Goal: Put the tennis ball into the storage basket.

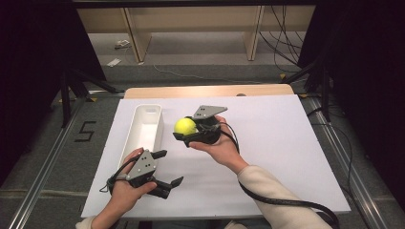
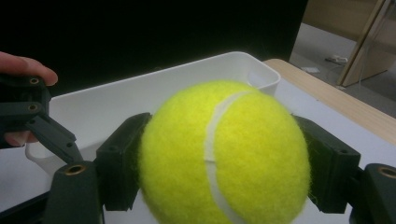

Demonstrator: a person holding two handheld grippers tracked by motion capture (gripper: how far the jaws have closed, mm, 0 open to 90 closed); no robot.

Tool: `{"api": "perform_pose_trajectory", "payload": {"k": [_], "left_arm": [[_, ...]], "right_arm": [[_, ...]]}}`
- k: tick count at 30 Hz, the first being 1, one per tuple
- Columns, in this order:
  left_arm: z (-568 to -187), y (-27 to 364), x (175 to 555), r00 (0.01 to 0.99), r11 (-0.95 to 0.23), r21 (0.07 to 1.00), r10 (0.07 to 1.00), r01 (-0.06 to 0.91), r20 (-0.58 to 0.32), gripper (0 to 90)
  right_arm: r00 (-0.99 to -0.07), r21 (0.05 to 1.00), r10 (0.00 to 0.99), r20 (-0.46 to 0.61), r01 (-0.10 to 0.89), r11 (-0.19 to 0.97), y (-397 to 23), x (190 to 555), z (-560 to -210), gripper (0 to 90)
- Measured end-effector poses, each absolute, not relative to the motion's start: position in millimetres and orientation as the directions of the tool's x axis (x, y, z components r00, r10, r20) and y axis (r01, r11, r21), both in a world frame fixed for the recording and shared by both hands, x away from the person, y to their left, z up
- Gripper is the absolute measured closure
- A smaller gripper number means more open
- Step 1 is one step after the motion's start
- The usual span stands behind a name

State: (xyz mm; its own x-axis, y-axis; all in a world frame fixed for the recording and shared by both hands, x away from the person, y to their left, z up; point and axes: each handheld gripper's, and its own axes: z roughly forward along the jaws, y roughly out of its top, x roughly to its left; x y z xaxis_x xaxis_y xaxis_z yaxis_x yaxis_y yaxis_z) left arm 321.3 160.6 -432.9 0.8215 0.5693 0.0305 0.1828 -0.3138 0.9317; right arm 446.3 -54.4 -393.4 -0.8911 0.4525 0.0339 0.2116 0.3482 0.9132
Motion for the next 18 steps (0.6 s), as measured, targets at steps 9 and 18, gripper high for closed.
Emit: {"api": "perform_pose_trajectory", "payload": {"k": [9,18], "left_arm": [[-432.8,160.6,321.2,0.822,-0.315,0.932,0.569,0.181,0.032,0.4],[-432.7,160.7,321.2,0.822,-0.316,0.932,0.568,0.180,0.034,0.4]], "right_arm": [[-0.895,0.912,0.445,0.035,0.211,0.352,-51.4,445.9,-393.8,26.5],[-0.898,0.916,0.439,0.029,0.199,0.348,-47.1,444.6,-392.6,26.5]]}}
